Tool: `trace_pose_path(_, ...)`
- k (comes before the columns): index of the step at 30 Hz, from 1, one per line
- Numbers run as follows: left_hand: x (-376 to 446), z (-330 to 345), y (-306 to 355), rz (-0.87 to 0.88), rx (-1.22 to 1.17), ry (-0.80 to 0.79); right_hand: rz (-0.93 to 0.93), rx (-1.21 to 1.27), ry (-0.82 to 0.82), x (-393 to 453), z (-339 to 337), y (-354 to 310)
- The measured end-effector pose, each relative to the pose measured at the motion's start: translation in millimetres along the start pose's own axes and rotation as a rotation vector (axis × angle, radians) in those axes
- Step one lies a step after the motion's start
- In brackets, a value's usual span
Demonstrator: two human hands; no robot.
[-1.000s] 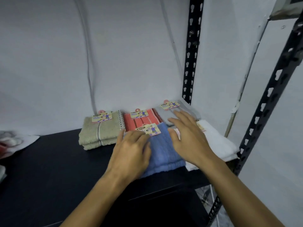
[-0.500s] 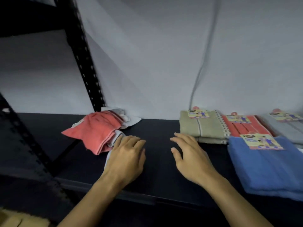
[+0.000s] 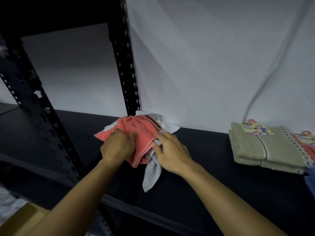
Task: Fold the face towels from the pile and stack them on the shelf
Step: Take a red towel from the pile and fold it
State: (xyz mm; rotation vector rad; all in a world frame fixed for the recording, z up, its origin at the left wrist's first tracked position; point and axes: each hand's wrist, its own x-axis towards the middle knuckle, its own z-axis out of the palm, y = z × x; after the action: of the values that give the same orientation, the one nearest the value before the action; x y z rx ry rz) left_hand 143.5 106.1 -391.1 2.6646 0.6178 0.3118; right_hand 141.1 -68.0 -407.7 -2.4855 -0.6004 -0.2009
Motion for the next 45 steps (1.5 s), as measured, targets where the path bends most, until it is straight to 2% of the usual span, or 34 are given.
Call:
trace_pose_path(3, 21, 1, 3, -0.131, -0.034, -0.024, -0.042, -0.057, -0.068, 24, 12, -10)
trace_pose_path(6, 39, 4, 1, -0.177, -0.088, -0.053, -0.101, -0.124, -0.114, 32, 26, -11)
trace_pose_path(13, 70, 6, 3, -0.236, -0.089, 0.044, -0.096, 0.007, -0.078, 37, 45, 0)
trace_pose_path(16, 69, 11, 4, -0.230, -0.079, 0.140, -0.108, 0.028, -0.083, 39, 42, 1)
trace_pose_path(20, 61, 8, 2, -0.015, -0.148, 0.375, -0.076, 0.121, -0.099, 40, 32, -1)
trace_pose_path(22, 56, 1, 5, 0.107, -0.185, 0.485, -0.050, 0.222, -0.056, 43, 22, -3)
trace_pose_path(26, 41, -11, 15, 0.386, -0.189, 0.629, 0.066, 0.484, 0.286, 60, -13, -10)
trace_pose_path(28, 32, -11, 15, 0.582, -0.140, 0.680, 0.144, 0.573, 0.351, 71, -37, -15)
trace_pose_path(33, 10, -2, 10, 0.993, 0.016, 0.768, 0.207, 0.948, 0.086, 89, -77, -19)
trace_pose_path(36, 3, 4, 5, 1.131, 0.080, 0.795, 0.326, 1.014, 0.100, 93, -78, -10)
trace_pose_path(39, 3, 8, -1, 1.182, 0.161, 0.778, 0.388, 1.079, 0.100, 89, -77, -3)
trace_pose_path(41, 1, 5, -3, 1.145, 0.152, 0.717, 0.374, 1.117, 0.105, 84, -78, -3)
trace_pose_path(45, -4, -11, 0, 0.895, -0.077, 0.557, 0.275, 1.149, 0.155, 78, -86, -13)
